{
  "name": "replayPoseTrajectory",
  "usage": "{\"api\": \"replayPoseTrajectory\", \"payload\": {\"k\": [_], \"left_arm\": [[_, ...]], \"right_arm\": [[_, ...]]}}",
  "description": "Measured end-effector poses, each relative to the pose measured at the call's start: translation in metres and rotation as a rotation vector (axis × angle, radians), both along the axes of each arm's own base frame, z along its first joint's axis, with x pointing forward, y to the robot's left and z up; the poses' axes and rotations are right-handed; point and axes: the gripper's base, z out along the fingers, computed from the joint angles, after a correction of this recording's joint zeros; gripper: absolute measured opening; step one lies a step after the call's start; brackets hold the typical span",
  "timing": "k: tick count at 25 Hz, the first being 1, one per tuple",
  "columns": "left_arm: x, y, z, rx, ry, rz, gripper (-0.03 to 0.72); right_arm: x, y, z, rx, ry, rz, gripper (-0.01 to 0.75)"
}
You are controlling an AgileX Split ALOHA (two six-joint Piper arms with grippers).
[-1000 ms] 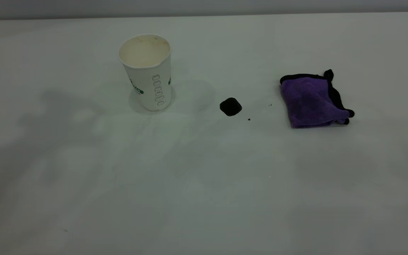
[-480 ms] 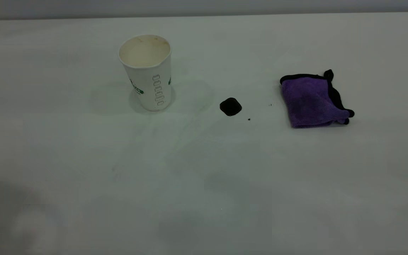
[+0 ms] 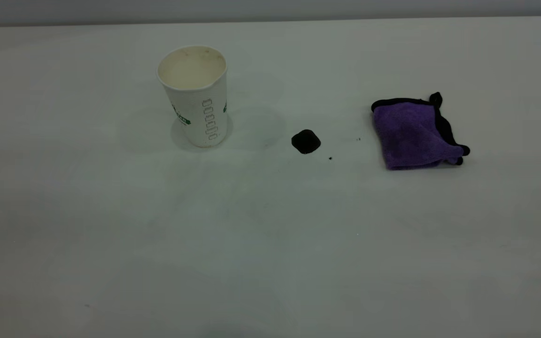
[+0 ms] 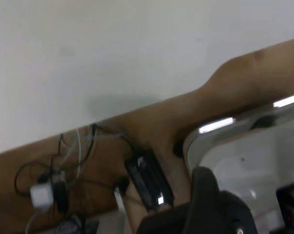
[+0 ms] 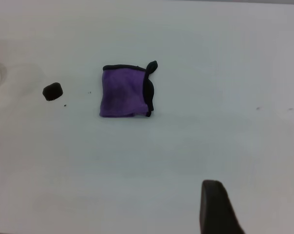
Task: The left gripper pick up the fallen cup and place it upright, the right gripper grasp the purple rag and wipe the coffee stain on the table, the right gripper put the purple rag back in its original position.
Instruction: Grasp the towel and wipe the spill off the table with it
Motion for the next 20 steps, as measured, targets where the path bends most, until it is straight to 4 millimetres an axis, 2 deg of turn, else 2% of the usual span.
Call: {"api": "replayPoseTrajectory", "payload": {"k": [8,15,20], "left_arm": [[-0.033,0.007,0.012,-0.052,-0.254,0.011,0.519],[-0.059,0.012,0.014,-0.059,-0.437,0.142,0.519],[-0.074,0.013,0.013,-0.065,-0.541,0.171,0.519]], "right_arm": [[0.0,0.0,0.0,0.0,0.0,0.0,0.44],[0.0,0.0,0.0,0.0,0.0,0.0,0.44],[0.0,0.0,0.0,0.0,0.0,0.0,0.44]]}}
